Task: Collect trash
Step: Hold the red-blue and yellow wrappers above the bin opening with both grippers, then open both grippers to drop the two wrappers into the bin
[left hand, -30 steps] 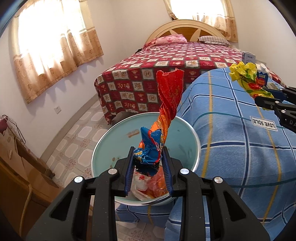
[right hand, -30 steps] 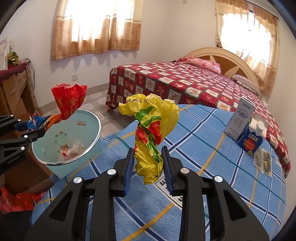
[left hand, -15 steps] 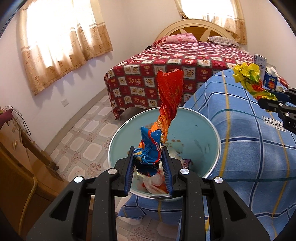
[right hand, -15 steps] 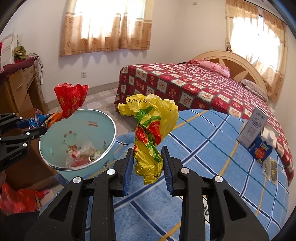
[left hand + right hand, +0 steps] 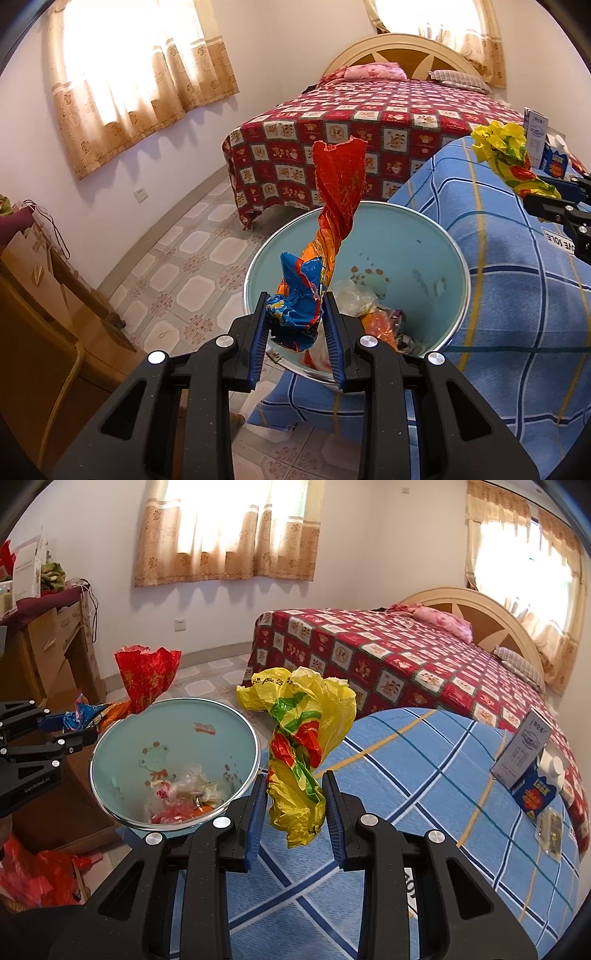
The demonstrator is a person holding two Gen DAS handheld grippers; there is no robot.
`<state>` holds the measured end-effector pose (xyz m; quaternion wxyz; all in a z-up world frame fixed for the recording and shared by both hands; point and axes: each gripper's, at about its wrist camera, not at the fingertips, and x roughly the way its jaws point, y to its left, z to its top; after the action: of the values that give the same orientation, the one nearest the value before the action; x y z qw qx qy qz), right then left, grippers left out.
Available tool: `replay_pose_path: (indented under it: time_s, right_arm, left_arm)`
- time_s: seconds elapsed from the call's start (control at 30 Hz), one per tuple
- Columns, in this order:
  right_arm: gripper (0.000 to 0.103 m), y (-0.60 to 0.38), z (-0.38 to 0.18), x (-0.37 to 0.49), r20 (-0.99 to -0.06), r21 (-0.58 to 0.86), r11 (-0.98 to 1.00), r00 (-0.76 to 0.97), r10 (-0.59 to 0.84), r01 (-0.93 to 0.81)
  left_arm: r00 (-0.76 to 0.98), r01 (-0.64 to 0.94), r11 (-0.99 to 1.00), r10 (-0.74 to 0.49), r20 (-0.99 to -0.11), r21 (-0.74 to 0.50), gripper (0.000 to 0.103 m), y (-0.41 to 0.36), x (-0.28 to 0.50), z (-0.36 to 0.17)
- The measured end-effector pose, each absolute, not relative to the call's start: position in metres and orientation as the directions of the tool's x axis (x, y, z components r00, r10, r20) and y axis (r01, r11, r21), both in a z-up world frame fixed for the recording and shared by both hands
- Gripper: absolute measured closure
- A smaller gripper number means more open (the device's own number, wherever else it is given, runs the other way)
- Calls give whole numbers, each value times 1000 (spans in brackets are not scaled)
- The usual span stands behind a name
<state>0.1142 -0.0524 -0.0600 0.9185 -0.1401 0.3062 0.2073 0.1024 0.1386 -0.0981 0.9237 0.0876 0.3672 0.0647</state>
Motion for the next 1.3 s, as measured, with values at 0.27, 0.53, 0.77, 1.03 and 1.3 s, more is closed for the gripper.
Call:
replay_pose_path:
  time_s: [0.27,0.53,0.77,1.03,1.3]
  right_arm:
    - [72,-44,-59,117,-621,-134,865,721,306,-483]
    - [72,-34,-58,119,-622,-140,855,717,316,-499]
    - [72,-24,-58,121,-621,-147,844,712,328,-516]
    - [72,-14,-57,124,-621,-149,836,708,337,-529]
    - [72,-4,-56,124,-618,-148,823,701,355,-548]
  left_arm:
    - [722,-79,972,209,-659,222,74,148,100,-96]
    - [717,-104,971,225,-660,217,74,160,101,-95]
    - [713,-124,968,240,-659,218,74,168,102,-94]
    - [708,-138,965,254,-659,223,74,175,101,-94]
    - [705,-166,960,276,-654,226,74,186,101,-91]
